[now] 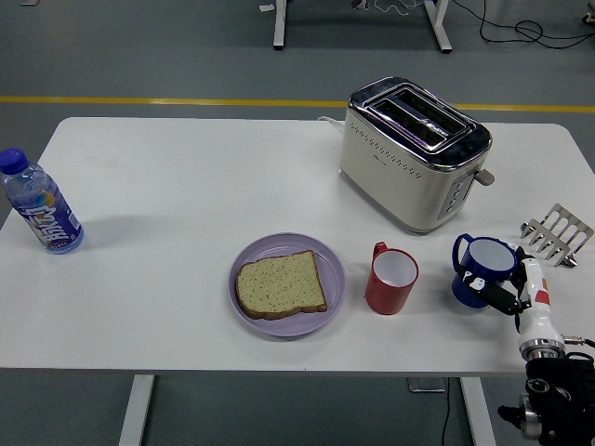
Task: Pick up the cup,pour liquid into bread,place the cup on the desk
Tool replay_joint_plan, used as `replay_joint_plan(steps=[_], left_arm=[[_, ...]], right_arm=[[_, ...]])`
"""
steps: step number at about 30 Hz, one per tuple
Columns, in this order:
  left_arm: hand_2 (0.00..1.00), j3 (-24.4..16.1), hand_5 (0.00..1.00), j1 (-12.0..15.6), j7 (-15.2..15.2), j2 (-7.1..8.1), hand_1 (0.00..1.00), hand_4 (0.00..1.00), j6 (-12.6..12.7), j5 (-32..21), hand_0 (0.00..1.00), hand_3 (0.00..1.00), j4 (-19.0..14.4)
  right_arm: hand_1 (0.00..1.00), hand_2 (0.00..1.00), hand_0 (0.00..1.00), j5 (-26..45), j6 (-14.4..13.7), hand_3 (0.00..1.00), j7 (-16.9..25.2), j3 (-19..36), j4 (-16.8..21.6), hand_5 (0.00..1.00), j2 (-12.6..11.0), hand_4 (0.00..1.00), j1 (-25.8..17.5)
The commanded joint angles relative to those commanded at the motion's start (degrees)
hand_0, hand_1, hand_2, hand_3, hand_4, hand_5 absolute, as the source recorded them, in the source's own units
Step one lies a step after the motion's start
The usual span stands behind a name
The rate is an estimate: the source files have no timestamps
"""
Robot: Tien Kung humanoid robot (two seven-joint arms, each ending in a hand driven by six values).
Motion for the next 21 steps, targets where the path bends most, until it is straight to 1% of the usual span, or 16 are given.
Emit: replay_joint_plan(steps=[4,11,13,21], left_arm=[[0.696,0.1,0.998,-0.1,0.0,0.0,0.691,0.254,0.0,-0.1,0.686,0.551,0.0],[0.696,0.1,0.998,-0.2,-0.1,-0.02,0.691,0.254,0.0,-0.4,0.685,0.551,0.0],[0.696,0.1,0.998,-0.2,0.0,-0.03,0.691,0.254,0.0,-0.3,0.685,0.551,0.0],[0.696,0.0,0.998,-0.2,0.0,-0.05,0.692,0.254,0.1,-0.2,0.685,0.55,0.0]], right_arm=[[0.374,0.477,0.491,0.8,-0.2,0.48,1.1,-0.4,-1.2,0.031,0.2,0.732,0.6],[0.375,0.477,0.49,1.3,-0.9,0.479,4.1,-1.1,-3.0,0.034,0.7,0.727,1.5],[0.375,0.477,0.49,1.8,-1.1,0.479,5.5,-1.6,-3.7,0.034,0.8,0.727,1.9],[0.375,0.478,0.49,3.1,-1.7,0.479,8.6,-3.0,-5.5,0.03,1.2,0.726,2.5]])
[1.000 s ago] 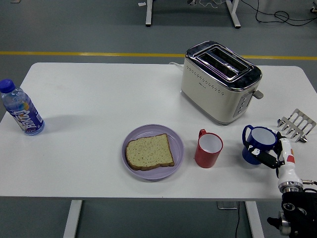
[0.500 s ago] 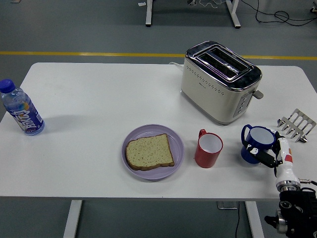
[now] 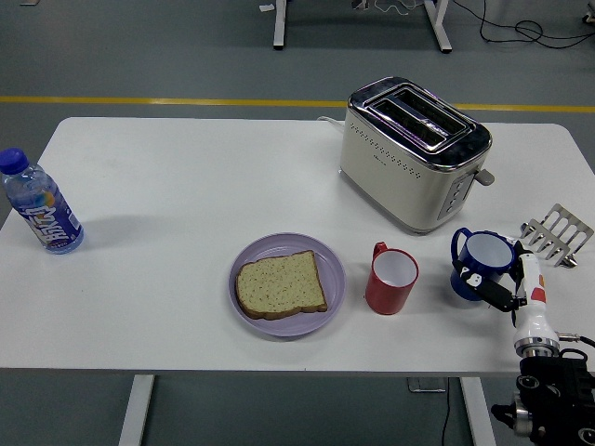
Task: Pick up the cup,pour liquid into bread,place the cup on the desk
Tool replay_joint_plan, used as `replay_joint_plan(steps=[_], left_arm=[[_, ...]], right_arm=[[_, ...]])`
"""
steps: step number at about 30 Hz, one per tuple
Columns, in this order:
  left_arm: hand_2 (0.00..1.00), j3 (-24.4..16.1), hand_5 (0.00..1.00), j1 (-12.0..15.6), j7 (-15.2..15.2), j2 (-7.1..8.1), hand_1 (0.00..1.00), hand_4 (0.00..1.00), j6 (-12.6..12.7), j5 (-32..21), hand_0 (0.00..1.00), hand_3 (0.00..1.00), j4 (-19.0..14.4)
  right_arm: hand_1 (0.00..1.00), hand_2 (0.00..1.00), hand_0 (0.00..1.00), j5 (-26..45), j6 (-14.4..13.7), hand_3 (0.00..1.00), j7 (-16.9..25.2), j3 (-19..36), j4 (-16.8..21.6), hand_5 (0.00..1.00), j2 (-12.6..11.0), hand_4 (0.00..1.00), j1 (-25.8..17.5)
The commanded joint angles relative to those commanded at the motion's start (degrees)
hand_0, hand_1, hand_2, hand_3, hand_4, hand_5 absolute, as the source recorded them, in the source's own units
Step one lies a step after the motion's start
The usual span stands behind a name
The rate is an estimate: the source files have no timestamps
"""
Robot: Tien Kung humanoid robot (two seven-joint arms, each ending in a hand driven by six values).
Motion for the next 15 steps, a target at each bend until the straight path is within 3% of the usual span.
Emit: replay_joint_plan(steps=[15], left_arm=[[0.696,0.1,0.998,-0.1,0.0,0.05,0.692,0.254,0.0,-0.1,0.685,0.551,0.0]], right_arm=[[0.375,0.475,0.491,2.2,0.0,0.477,3.0,-0.9,-2.3,0.03,0.3,0.722,0.5]])
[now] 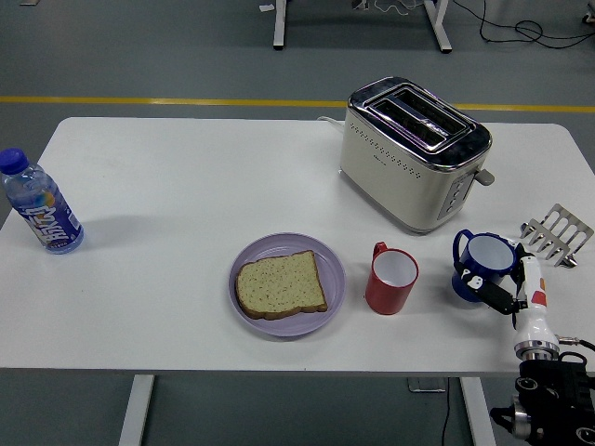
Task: Pick up the cup,pour liquid into bread,place the cup on the desk
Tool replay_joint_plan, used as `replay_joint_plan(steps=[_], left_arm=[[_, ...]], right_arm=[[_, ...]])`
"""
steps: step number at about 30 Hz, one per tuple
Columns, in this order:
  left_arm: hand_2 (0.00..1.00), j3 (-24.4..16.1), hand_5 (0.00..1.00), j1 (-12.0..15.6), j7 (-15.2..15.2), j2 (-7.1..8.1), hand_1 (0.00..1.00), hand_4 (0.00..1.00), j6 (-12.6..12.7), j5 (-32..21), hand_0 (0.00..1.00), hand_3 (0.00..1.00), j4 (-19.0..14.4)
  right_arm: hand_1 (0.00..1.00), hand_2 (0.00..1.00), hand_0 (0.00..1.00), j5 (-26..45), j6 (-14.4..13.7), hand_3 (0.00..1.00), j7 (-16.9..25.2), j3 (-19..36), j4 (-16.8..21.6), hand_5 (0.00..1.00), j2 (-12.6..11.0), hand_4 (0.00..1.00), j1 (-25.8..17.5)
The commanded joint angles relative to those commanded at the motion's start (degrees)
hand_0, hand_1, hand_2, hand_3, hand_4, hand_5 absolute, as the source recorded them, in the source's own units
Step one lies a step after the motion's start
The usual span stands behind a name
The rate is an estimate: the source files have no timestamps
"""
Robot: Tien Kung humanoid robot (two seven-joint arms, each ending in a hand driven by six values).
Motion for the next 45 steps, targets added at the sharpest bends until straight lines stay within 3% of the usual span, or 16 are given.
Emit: replay_joint_plan(steps=[45], left_arm=[[0.695,-0.7,0.998,0.0,0.6,-0.08,0.692,0.253,-0.1,1.2,0.685,0.55,-0.1]], right_arm=[[0.38,0.475,0.505,7.5,0.0,0.474,7.4,-4.1,-6.4,0.014,0.7,0.703,1.9]])
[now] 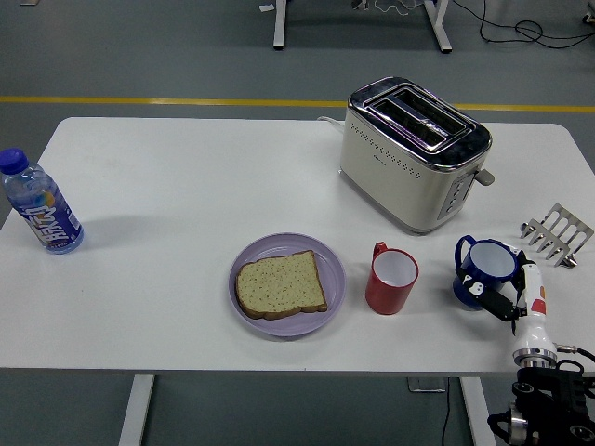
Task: Pick up the cup,pour liquid into bread,place the cup on the desk
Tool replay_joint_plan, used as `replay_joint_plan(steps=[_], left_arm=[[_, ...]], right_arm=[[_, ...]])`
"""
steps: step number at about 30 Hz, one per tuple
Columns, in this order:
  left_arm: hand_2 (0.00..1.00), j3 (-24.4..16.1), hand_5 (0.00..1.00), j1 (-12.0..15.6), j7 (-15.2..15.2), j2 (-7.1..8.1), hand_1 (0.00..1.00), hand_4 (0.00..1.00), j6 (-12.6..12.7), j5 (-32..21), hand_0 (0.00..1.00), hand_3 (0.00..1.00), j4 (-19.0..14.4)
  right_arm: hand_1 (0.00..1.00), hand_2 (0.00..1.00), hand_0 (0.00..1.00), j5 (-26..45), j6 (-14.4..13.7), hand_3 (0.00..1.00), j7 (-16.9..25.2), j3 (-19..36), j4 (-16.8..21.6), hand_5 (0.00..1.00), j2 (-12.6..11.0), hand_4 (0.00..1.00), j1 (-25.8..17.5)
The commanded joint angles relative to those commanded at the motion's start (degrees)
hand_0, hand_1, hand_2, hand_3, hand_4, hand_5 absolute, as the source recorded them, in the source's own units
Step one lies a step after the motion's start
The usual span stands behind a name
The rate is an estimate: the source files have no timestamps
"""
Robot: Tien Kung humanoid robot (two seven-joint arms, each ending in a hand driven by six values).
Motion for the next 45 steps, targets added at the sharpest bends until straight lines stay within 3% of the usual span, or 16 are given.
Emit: replay_joint_plan(steps=[45], left_arm=[[0.697,0.0,0.998,0.2,0.1,-0.15,0.691,0.252,-0.1,0.0,0.683,0.549,0.0]], right_arm=[[0.411,0.504,0.549,0.5,0.2,0.507,0.4,-2.4,-2.5,0.002,0.4,0.714,1.2]])
